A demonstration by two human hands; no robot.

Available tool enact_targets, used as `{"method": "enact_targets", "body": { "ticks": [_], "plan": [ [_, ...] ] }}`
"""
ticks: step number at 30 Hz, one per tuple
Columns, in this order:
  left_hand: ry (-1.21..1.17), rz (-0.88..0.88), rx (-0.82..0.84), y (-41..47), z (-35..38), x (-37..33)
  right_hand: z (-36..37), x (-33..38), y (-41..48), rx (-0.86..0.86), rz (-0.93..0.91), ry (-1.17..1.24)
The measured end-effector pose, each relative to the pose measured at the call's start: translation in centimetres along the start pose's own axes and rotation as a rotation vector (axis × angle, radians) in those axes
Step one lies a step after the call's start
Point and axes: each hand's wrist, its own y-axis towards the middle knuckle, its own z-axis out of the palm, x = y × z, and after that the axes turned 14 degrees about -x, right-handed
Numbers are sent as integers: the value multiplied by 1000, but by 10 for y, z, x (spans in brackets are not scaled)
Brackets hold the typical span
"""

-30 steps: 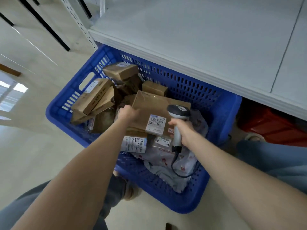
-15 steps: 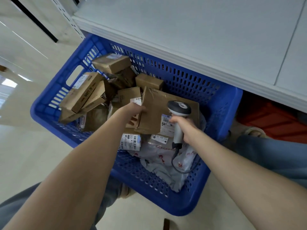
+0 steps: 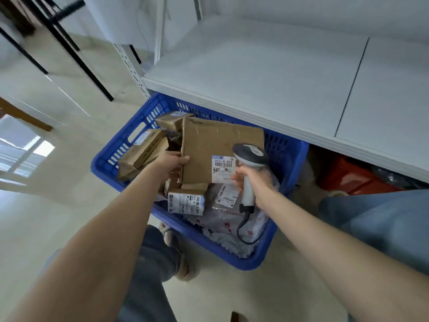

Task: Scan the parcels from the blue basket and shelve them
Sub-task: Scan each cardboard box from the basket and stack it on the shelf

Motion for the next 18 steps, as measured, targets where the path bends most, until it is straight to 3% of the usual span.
{"method": "enact_targets", "body": {
  "ticks": [7,13,18],
  "plan": [
    [-166,93,22,-59,-31,-3,-43,14,-75,-35,-219,-35],
    [-406,144,79,-97,-17,-13,-73,3,-111,-36,-319,-76],
    [-440,190,78,-116,-1,-22,-90,-4,-128,-67,-376,-85]
  ]
}}
